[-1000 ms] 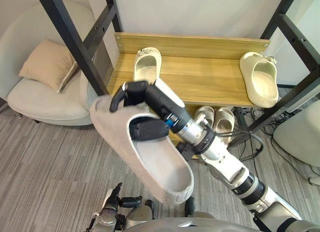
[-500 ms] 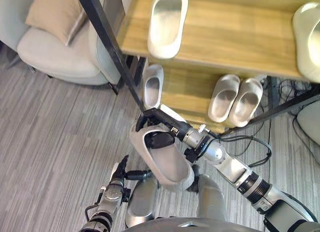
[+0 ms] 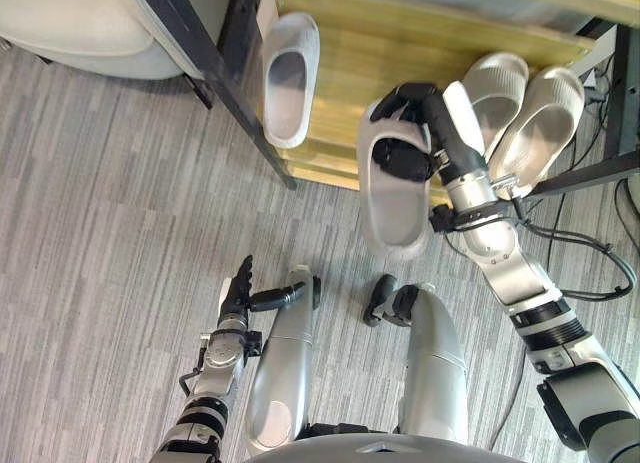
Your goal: Organize the slippers on the shoe rack
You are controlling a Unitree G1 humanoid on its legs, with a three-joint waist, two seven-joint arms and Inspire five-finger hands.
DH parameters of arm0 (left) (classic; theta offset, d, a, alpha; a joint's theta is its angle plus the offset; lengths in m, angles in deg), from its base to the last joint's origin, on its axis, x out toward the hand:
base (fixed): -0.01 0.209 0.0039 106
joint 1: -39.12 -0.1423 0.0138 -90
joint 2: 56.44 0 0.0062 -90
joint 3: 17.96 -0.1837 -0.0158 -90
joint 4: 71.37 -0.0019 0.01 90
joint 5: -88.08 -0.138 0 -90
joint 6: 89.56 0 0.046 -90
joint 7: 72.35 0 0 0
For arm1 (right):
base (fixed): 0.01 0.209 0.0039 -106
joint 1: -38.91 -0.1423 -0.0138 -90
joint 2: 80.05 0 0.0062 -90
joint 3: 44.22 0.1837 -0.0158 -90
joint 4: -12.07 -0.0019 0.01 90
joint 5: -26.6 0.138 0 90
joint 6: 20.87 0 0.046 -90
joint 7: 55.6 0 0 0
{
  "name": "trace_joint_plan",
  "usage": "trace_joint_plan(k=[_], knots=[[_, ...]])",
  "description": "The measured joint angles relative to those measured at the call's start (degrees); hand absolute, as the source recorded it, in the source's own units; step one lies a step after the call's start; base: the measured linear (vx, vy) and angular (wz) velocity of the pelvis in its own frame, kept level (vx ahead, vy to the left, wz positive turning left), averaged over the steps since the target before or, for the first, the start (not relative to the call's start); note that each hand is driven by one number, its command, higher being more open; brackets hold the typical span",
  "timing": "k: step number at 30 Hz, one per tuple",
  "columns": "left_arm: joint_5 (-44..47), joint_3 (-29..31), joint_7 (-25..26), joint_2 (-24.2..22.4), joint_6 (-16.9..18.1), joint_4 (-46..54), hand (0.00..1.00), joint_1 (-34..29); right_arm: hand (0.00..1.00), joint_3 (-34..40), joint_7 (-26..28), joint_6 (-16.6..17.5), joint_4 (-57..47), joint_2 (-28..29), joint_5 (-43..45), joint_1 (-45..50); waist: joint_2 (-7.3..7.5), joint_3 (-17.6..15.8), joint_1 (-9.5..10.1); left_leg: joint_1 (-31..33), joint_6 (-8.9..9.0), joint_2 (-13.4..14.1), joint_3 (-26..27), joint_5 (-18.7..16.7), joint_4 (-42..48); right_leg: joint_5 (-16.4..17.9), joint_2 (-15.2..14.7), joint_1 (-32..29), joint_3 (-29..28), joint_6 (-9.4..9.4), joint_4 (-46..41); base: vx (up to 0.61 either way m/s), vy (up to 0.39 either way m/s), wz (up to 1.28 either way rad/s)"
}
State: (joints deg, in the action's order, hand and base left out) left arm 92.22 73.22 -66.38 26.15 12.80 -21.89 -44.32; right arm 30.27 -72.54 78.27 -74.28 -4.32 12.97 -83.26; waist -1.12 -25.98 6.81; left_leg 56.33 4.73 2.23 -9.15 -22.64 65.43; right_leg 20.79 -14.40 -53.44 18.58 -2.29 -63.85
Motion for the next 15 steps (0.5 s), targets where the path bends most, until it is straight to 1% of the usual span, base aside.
trace_joint_plan(k=[2,5,8,13,15], knots=[[0.13,0.00,0.04,-0.37,0.02,1.07,1.00,1.02,0.00,0.02,-1.33,-0.54,0.04,-0.25,-0.25,-1.91,0.14,-0.14,0.97,2.64,0.30,-0.03,-0.61,-0.07,1.28,0.72,-0.62,-2.36,0.68,-0.17,-1.67,-0.03,0.007,0.10],[1.20,0.08,0.76,-1.33,0.03,2.75,1.00,1.26,0.00,0.01,-2.83,-1.34,0.84,-0.30,-0.83,-5.71,0.56,-0.44,1.66,5.13,0.75,-0.20,-1.33,0.05,2.12,1.38,-1.38,-4.48,1.64,-0.59,-3.07,-0.01,0.007,0.12],[1.67,0.00,0.80,-1.68,0.03,4.11,1.00,1.37,0.00,0.01,-4.53,-1.82,5.84,-0.30,-1.05,-12.08,0.69,-0.53,2.40,6.81,1.12,-0.25,-1.90,0.24,2.24,1.62,-1.64,-5.81,2.42,-0.90,-3.40,0.02,0.019,0.08],[2.13,-0.20,0.98,-1.81,0.08,4.68,1.00,1.46,0.00,-0.12,-5.80,-3.11,12.12,-0.31,-1.04,-17.66,0.84,-0.62,2.58,7.87,1.18,-0.92,-2.43,0.27,2.22,2.42,-2.75,-6.09,3.57,-0.93,-3.84,0.03,0.050,0.14],[2.14,-0.33,0.98,-2.07,0.14,4.99,1.00,1.58,0.00,-0.27,-6.22,-3.72,14.97,-0.30,-1.04,-20.09,0.87,-0.63,2.66,8.61,1.18,-1.66,-2.54,0.28,2.22,2.88,-3.61,-6.70,3.78,-0.74,-4.39,0.03,0.064,0.17]])
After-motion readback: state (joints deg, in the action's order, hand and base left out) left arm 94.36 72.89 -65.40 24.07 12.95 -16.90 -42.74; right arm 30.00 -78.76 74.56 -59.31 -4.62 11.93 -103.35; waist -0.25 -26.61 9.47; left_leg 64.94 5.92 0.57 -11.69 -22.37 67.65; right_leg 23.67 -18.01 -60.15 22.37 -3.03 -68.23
